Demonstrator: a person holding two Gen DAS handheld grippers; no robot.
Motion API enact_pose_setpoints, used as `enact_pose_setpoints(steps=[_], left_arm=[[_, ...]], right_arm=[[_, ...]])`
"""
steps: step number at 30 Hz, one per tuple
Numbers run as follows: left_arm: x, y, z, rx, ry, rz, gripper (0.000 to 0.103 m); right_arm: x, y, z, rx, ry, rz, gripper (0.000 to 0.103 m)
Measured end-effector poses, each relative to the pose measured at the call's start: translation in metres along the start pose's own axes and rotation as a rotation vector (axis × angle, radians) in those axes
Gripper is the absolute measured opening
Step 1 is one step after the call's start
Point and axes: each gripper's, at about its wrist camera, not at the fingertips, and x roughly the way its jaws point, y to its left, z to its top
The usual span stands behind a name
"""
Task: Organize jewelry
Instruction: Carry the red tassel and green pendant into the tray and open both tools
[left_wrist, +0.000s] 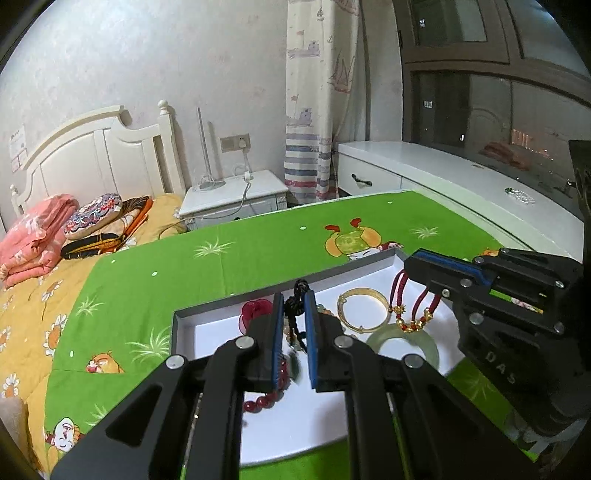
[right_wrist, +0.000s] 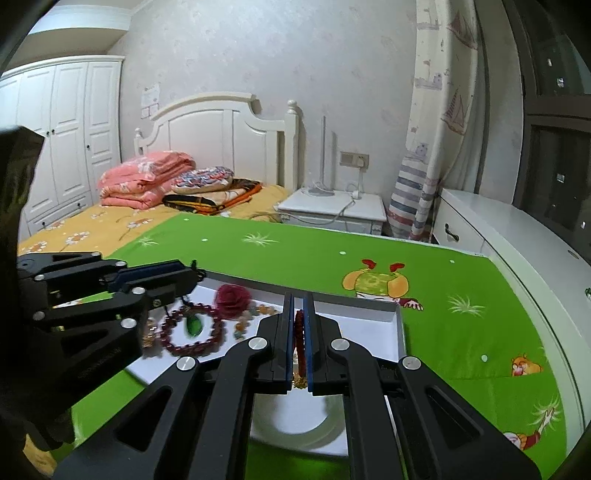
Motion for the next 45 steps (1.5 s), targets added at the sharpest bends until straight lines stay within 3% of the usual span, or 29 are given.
enact_pose_setpoints(steps=[16, 17, 18, 19, 20, 21, 26, 29, 38, 45], left_arm=[[0.05, 0.006, -0.025, -0.075, 0.095, 0.053, 0.013], [0.051, 0.007, -0.027, -0.084, 0.099, 0.053, 0.02], [0.051, 0.009, -0.027, -0.088, 0.101, 0.055, 0.028], [0.05, 0.01, -0.029, -0.093, 0.091, 0.067, 0.049], [0.047, 0.011, -0.029, -0.097, 0.077, 0.08, 0.068], [0.044, 0.013, -0.029, -0.1, 0.06, 0.094, 0.073], [0.033, 0.022, -0.03, -0.134, 0.019, 0.113, 0.093], [0.021, 0.026, -0.03, -0.157, -0.017, 0.127, 0.098], [-0.028, 0.03, -0.035, -0.177, -0.105, 0.193, 0.098], [-0.06, 0.038, -0.054, -0.226, -0.118, 0.192, 0.098]], right_arm=[[0.06, -0.022, 0.005, 0.037, 0.122, -0.088, 0.008], [0.064, -0.024, 0.002, 0.049, 0.138, -0.091, 0.011], [0.066, -0.025, 0.001, 0.057, 0.146, -0.09, 0.022], [0.067, -0.026, -0.002, 0.07, 0.153, -0.087, 0.031], [0.068, -0.027, -0.003, 0.074, 0.153, -0.085, 0.051], [0.067, -0.027, -0.005, 0.074, 0.145, -0.087, 0.059], [0.063, -0.024, -0.005, 0.063, 0.135, -0.084, 0.059], [0.058, -0.025, -0.002, 0.076, 0.127, -0.081, 0.06], [0.025, -0.01, -0.007, 0.057, 0.103, -0.096, 0.08], [-0.003, -0.002, -0.028, 0.082, 0.079, -0.11, 0.084]])
